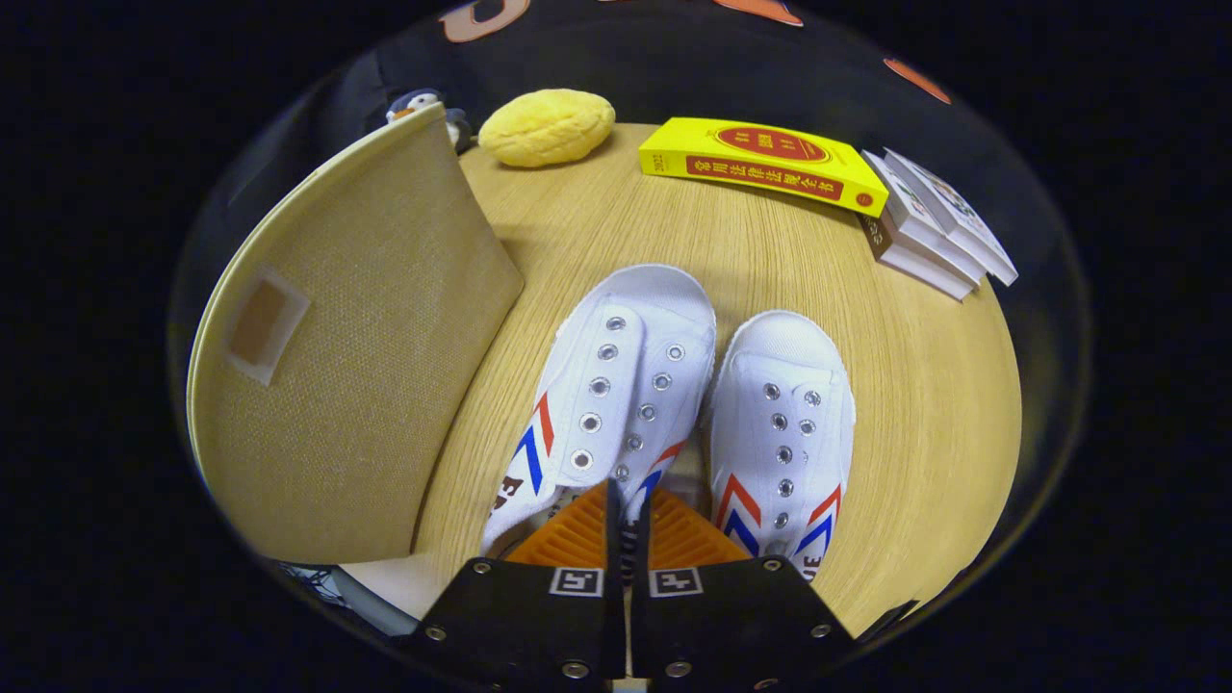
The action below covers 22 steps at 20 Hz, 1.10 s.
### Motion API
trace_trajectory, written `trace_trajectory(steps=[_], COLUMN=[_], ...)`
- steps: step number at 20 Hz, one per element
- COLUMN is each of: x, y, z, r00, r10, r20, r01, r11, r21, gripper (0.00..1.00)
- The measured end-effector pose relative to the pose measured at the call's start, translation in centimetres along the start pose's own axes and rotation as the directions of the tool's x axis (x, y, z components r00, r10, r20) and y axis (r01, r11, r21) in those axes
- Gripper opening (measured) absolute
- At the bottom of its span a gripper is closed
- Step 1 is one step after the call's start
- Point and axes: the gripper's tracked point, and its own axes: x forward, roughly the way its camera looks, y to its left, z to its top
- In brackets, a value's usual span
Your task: Open the storage box then place both shoes into the box .Put the left shoe in first, then the right shoe, with the right side of both shoes facing outward in a uniform manner.
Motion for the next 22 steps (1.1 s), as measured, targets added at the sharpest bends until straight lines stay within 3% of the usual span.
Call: trace_trajectory(steps=[3, 5, 8, 10, 14, 15, 17, 18, 22], x=[-0.6, -1.5, -1.9, -2.4, -4.5, -4.8, -2.8, -2.6, -3.1], y=[1.0, 2.0, 3.7, 3.5, 2.1, 1.7, 0.8, 0.2, 0.5], z=[1.3, 1.4, 1.6, 2.1, 3.9, 3.2, 0.0, -0.8, -1.2], r00=[0.984, 0.967, 0.917, 0.902, 0.883, 0.902, 0.949, 0.964, 0.979], r10=[0.135, 0.218, 0.355, 0.361, 0.332, 0.306, 0.241, 0.195, 0.151], r20=[0.120, 0.134, 0.184, 0.236, 0.333, 0.305, 0.201, 0.180, 0.137], r01=[-0.151, -0.243, -0.400, -0.431, -0.464, -0.426, -0.303, -0.245, -0.180], r11=[0.979, 0.944, 0.803, 0.753, 0.723, 0.753, 0.874, 0.914, 0.957], r21=[0.138, 0.222, 0.442, 0.498, 0.511, 0.502, 0.379, 0.324, 0.227], gripper=[0.00, 0.00, 0.00, 0.00, 0.00, 0.00, 0.00, 0.00, 0.02])
